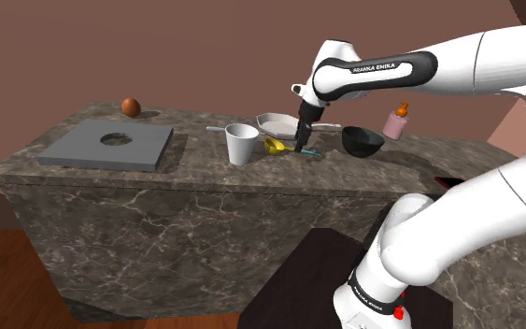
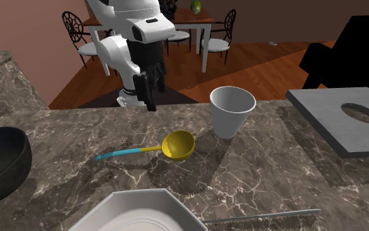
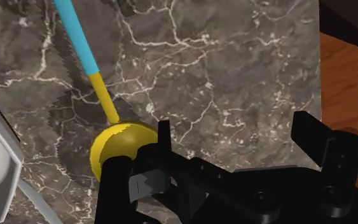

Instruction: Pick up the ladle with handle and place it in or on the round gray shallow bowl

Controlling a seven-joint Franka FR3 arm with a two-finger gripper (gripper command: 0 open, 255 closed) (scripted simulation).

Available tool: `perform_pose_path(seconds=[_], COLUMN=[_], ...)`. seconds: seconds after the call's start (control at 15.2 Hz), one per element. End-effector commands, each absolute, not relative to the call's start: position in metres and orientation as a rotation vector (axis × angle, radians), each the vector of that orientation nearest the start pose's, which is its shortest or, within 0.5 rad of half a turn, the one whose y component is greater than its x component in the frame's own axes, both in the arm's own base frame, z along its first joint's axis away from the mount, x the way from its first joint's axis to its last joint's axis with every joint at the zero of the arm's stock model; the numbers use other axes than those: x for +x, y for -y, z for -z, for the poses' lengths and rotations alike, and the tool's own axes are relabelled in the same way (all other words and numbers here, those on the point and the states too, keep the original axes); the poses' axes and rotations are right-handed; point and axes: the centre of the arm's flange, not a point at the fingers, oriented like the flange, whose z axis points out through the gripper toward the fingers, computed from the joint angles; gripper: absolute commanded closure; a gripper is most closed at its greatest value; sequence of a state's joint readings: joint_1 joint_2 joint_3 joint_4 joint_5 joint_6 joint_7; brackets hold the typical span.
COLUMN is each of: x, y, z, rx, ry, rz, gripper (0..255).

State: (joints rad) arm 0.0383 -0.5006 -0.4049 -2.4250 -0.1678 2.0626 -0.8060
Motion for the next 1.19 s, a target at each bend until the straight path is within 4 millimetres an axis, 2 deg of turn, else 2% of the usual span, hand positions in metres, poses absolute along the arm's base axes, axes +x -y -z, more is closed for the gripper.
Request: perform_pose_path(seconds=[0.0,0.4,0.46,0.92,1.12], x=[0.394,0.436,0.440,0.446,0.446], y=[0.189,0.238,0.241,0.243,0.243], z=[-0.467,-0.435,-0.433,-0.397,-0.394], rx=[-3.041,-3.007,-3.003,-3.003,-3.003], ry=[0.949,1.220,1.240,1.240,1.240], rz=[0.189,0.218,0.220,0.220,0.220], gripper=[0,0,0,0,0])
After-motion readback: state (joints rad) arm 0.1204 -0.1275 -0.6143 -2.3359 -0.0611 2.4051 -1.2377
